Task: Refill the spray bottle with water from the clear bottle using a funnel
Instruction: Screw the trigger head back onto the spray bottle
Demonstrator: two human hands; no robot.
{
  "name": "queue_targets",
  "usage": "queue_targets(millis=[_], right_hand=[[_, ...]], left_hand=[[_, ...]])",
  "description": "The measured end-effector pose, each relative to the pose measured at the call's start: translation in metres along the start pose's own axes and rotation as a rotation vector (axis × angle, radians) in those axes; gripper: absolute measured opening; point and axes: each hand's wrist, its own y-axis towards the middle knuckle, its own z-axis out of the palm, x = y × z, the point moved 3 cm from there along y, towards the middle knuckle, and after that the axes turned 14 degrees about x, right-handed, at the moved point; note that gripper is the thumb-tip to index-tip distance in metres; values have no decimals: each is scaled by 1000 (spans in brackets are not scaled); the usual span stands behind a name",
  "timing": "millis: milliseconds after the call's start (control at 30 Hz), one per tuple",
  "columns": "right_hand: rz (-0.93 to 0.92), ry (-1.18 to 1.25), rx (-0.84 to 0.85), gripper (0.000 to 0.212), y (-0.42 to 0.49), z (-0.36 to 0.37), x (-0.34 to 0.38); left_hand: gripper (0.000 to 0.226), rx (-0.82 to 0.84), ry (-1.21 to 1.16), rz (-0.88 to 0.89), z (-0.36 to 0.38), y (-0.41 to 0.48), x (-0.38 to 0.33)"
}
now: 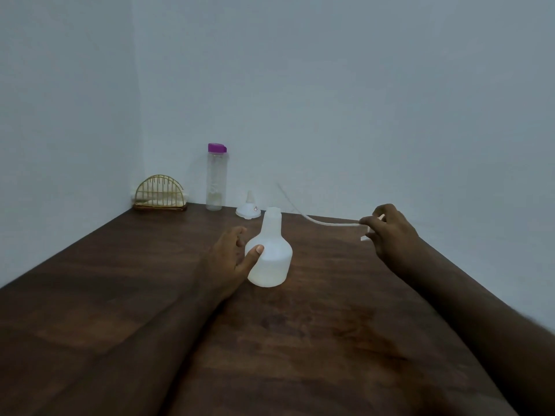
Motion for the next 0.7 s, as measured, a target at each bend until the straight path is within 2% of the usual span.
queue_targets(millis=[133, 267, 400, 467, 567, 700], right_hand=[[119, 135, 7, 28, 1, -5, -6], [124, 128, 28, 23, 1, -13, -4], [219, 143, 225, 40, 6, -13, -8], [223, 155, 231, 34, 6, -15, -7], [121, 245, 190, 26, 4, -19, -3], [170, 353, 369, 17, -1, -18, -1]], left_hand=[[63, 3, 10, 0, 1, 0, 1], [62, 22, 9, -10, 2, 2, 2], [58, 17, 4, -11, 2, 1, 3], [56, 6, -5, -3, 1, 1, 3], [57, 10, -8, -17, 0, 2, 2], [58, 2, -5, -13, 0, 2, 2]])
